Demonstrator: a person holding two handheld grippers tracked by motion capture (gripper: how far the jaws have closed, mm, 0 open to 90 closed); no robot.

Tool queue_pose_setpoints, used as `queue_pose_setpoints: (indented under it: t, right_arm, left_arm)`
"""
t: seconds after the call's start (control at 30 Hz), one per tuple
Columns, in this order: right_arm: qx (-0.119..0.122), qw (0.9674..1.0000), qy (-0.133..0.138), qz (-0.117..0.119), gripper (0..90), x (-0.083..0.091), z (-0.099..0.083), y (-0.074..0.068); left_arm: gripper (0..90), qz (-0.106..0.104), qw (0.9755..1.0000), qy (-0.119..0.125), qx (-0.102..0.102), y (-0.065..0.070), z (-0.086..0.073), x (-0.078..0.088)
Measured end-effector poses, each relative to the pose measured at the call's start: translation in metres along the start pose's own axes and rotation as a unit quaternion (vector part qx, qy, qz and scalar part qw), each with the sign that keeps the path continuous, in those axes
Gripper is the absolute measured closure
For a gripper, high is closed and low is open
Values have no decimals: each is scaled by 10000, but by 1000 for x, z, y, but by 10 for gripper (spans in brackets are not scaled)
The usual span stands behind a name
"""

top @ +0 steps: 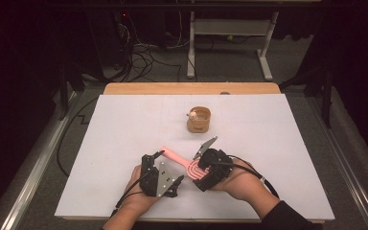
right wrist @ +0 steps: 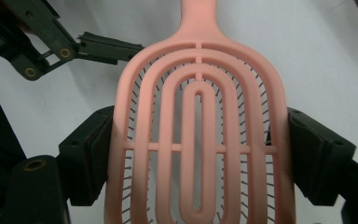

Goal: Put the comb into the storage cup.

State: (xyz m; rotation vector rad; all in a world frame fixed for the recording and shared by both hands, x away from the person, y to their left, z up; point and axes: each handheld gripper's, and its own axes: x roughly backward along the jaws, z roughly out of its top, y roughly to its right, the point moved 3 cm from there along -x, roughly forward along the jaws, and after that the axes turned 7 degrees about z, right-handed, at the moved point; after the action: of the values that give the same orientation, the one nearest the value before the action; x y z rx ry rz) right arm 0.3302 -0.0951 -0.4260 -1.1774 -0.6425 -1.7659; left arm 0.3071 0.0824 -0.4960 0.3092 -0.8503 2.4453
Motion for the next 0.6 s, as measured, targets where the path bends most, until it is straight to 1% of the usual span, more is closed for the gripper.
queue_pose_setpoints:
  t: [0.07,0.4,0.47,0.5,0.6]
  right_arm:
    - [-12,10000,12,45,201,-1,2,-3]
    - [31,10000,-23,92,201,-5,4,-4]
    - [19,9999,-30,103,201,-5,5,-5]
    - [19,9999,-30,103,201,-5,5,-5]
    - [13,9999,-29,126,201,-5,5,-5]
  left_arm:
    - [38,20,10000,0,-36,1,0,0]
    - [45,43,9999,-50,-136,3,0,-1]
    - [71,41,9998,-50,-191,4,0,-1]
    - [72,41,9998,-50,-191,4,0,-1]
    - [84,49,9996,-62,-288,5,0,-1]
